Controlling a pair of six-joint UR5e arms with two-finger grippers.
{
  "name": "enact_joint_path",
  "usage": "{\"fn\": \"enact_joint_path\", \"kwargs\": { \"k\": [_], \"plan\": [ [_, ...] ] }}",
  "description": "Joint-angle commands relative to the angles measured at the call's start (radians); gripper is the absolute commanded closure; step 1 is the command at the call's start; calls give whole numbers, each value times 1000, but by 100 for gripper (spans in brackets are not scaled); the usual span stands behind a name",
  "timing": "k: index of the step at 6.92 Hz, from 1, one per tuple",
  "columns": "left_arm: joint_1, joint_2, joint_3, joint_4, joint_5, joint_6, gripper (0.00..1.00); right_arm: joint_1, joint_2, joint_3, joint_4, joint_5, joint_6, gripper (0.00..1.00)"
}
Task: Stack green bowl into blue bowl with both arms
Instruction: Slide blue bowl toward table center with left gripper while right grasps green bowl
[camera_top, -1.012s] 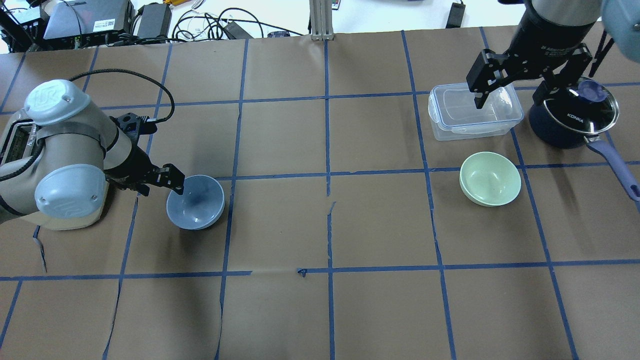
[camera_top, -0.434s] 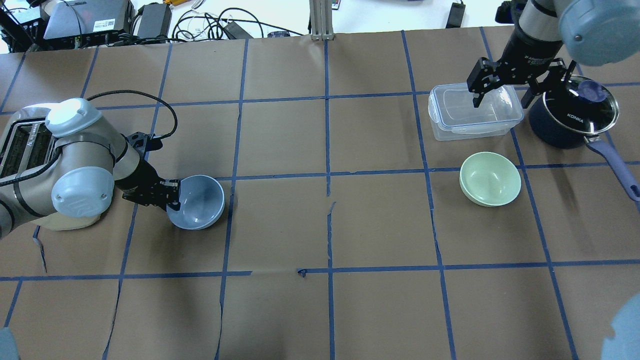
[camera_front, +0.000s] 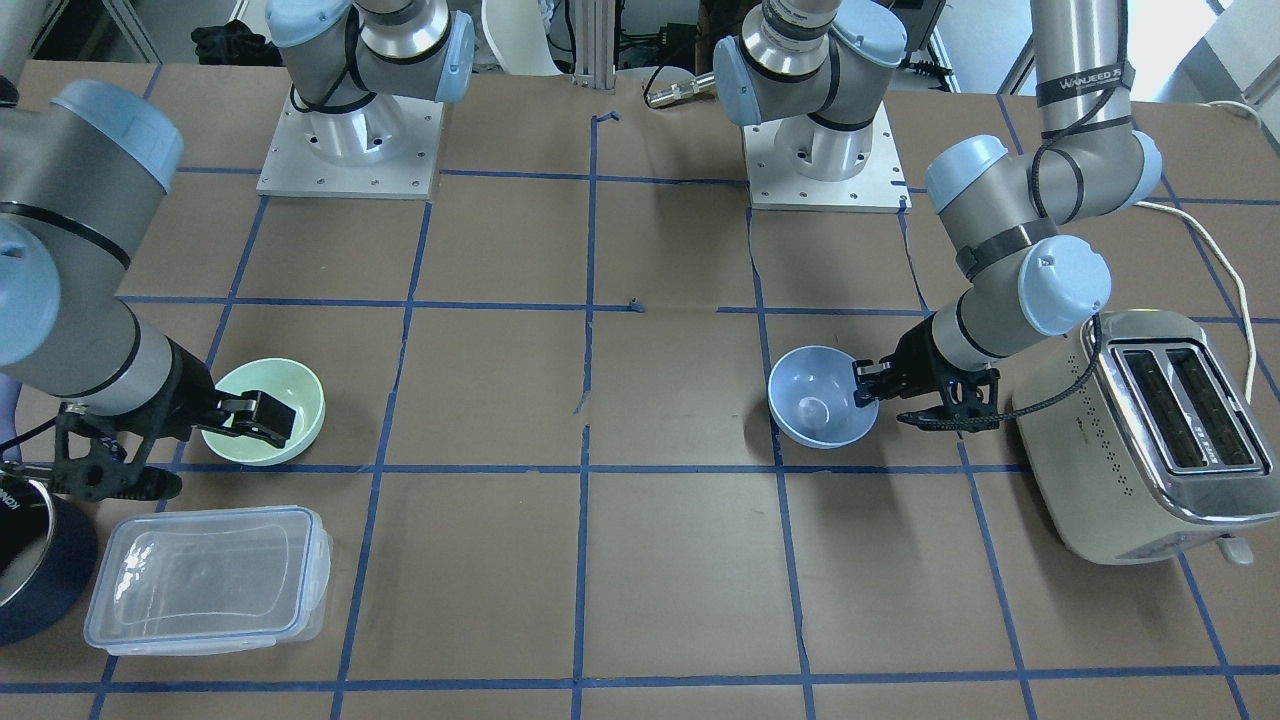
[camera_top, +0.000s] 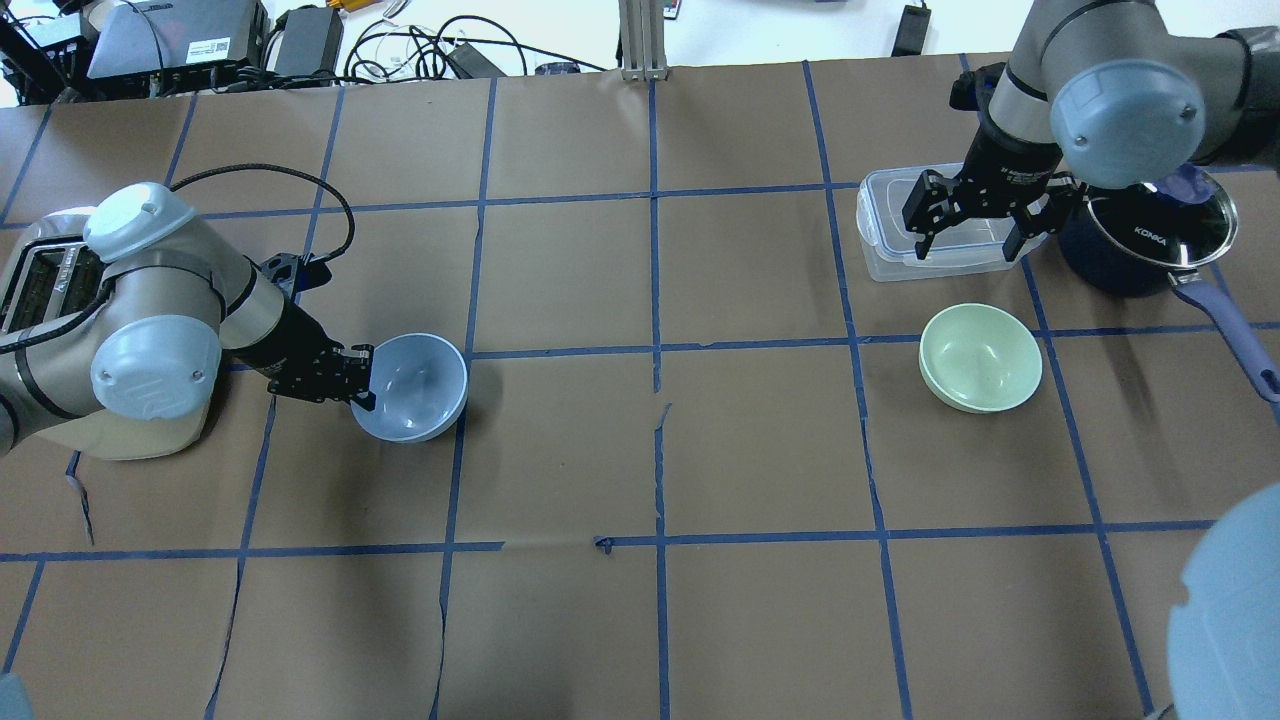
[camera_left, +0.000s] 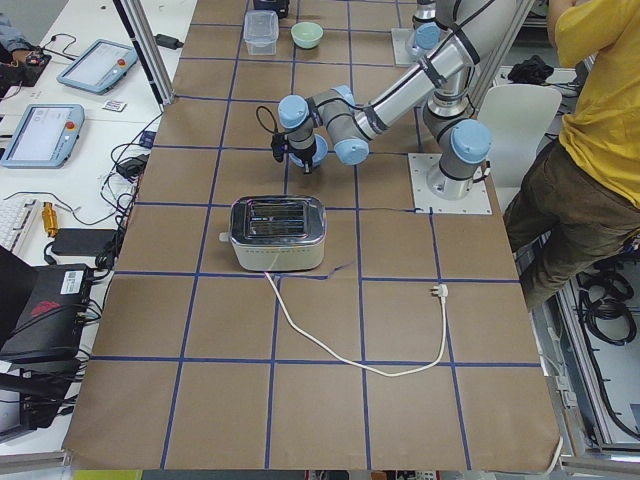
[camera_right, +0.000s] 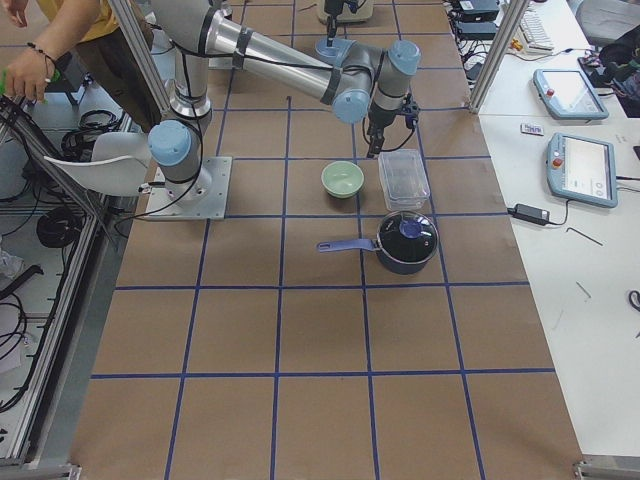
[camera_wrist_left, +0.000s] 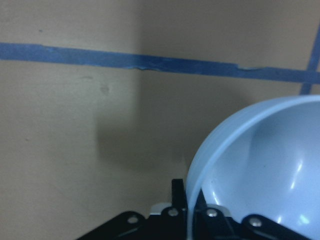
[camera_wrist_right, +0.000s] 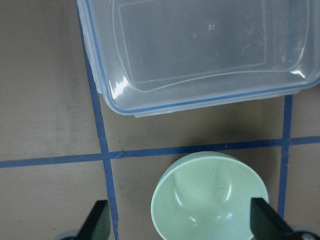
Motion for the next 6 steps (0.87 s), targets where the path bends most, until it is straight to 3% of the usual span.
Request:
{"fn": "enact_joint_path", "kwargs": {
  "k": [1,3,5,6],
  "plan": [
    [-160,-32,120,-34,-46,-229,100,12,1,134,-138,1,3,0],
    [-380,-81,174,26,-38,-528,100,30,10,255,-323,-1,5,0],
    [-500,-128,171,144,-37,-685,100,30,12,299,-395,-1,11,4],
    [-526,-141,167,158,-35,-704,100,29,12,300,-409,1,59,55]
  ]
}}
